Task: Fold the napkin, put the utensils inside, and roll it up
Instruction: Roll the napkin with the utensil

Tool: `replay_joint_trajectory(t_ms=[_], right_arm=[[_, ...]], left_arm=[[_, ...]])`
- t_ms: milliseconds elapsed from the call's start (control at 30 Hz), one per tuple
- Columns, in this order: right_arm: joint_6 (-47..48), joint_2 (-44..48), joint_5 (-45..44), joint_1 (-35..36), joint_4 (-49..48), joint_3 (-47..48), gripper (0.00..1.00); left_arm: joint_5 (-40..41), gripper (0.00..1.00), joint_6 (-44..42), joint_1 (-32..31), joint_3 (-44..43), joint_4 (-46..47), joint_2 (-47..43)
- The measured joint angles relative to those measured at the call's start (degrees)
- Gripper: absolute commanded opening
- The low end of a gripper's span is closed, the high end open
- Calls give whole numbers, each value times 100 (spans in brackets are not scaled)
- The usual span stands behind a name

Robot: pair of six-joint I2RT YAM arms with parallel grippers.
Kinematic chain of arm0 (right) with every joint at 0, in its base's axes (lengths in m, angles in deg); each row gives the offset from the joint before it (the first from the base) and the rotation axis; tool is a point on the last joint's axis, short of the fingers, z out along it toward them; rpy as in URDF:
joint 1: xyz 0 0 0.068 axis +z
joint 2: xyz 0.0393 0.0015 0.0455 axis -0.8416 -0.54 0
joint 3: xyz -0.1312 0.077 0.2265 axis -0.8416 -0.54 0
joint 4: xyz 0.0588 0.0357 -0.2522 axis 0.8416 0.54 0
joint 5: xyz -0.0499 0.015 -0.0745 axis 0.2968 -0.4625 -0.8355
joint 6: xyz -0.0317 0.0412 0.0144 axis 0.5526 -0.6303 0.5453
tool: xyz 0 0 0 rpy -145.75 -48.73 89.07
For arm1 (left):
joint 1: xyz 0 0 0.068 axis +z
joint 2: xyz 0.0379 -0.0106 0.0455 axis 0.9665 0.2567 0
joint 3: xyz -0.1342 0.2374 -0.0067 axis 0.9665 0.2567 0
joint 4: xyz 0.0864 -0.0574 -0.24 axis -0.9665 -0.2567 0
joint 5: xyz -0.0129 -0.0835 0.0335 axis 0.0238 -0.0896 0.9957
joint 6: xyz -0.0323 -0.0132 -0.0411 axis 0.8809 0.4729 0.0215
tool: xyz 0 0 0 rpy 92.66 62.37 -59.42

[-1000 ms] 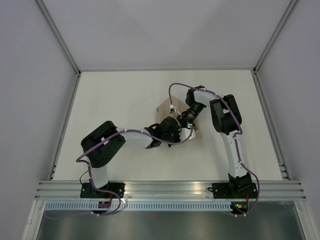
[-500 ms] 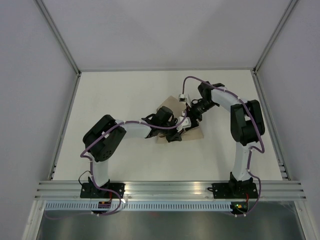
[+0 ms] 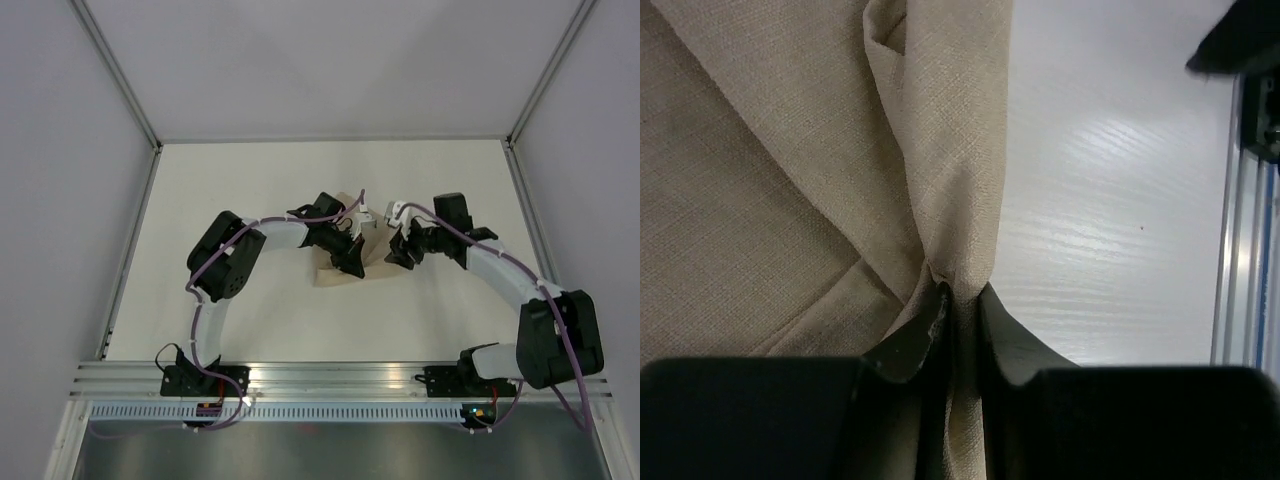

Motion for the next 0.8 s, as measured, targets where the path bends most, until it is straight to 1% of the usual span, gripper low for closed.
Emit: replay_joint_trajectory(t_ms=[67,133,200,300,433,600,800], right_arm=[[221,459,-267,297,-299,-619,58],[402,756,-603,785,-590,-1172,59],[557,885,-935,1281,-896,-1602,60],[734,896,-1515,1814,-1394,-2068,60],[905,776,-2059,2186,-1956,-2253,60],[1108,538,-2555,2455,-2568,-2315,60],[1386,173,-2813,2647,-2796,-2330,59]], left_arm=[[-175,2,66,57,-166,-179,153],[-330,2,116,107,-341,-382,282],[-442,2,149,131,-503,-575,402],[-610,2,184,157,-706,-844,549],[-800,2,234,162,-855,-1102,686],[-925,2,262,160,-935,-1311,765],[-1036,2,267,160,-999,-1491,828]])
